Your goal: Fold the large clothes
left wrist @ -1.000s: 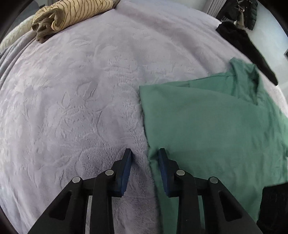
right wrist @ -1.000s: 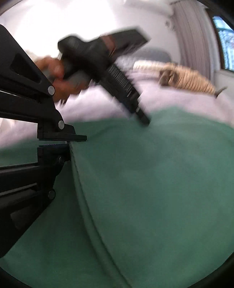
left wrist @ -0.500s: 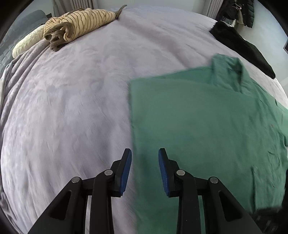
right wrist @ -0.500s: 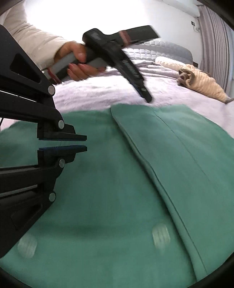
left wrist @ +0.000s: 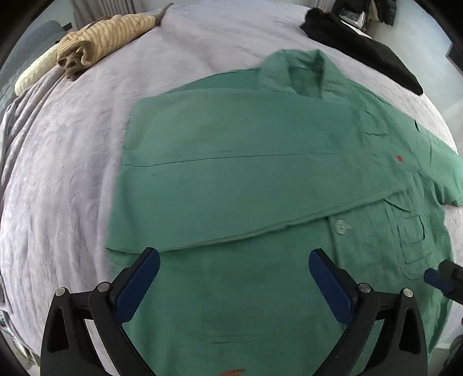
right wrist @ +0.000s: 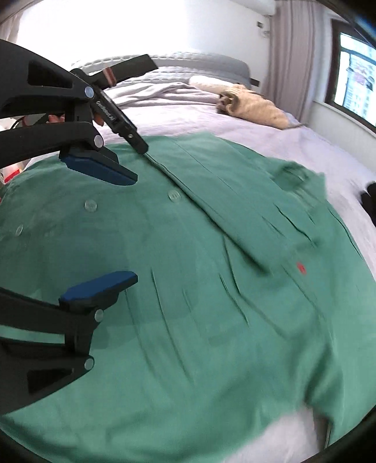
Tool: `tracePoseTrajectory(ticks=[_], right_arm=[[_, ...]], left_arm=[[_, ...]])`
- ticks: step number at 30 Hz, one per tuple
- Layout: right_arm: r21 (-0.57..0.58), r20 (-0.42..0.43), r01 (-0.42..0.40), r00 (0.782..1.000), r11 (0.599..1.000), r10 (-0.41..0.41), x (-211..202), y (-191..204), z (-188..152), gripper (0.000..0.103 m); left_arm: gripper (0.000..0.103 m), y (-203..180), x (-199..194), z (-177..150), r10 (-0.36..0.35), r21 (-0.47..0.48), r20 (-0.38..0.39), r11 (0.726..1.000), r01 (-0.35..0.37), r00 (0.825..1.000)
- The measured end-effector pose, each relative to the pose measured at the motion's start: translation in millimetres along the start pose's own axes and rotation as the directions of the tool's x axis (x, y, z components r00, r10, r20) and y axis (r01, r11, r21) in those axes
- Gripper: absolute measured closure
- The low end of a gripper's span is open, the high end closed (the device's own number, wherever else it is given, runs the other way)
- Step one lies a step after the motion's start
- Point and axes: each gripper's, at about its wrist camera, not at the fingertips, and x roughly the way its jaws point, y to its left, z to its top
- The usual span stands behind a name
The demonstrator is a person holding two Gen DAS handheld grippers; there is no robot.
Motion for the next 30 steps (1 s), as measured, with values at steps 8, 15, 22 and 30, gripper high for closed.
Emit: tracePoseTrajectory(ticks=[8,15,22,30], right_arm=[[0.038,0.122,0.000,0.992,0.999,-0.004,-60.3,-54.0,33.9,0.018],[0.093,0.218,-0.005,0.976,0.996,-0.016,-112.4,-105.8,62.5,0.000],[0.177,0.238,0.003,0.970,0.984,-0.046,-146.8,-157.1,90.1,0.000],[0.320,0.371,-0.059,0.926,0.946,-0.068,-196.2,-221.3,130.7,0.000]], left_arm=[[0.000,-70.0,-1.7,5.7,0.016,0.034,-0.009,0.999,-0.015,1.000],[0.000,-130.4,1.8,3.2,-0.011,0.074,-0.032,0.997,0.013,0.999],[0.000,-176.4,6.3,1.9,-0.015,0.118,-0.059,0.993,0.022,0.998],[0.000,-209.9,18.1,10.8,0.007,0.117,-0.078,0.993,0.002,0.997]])
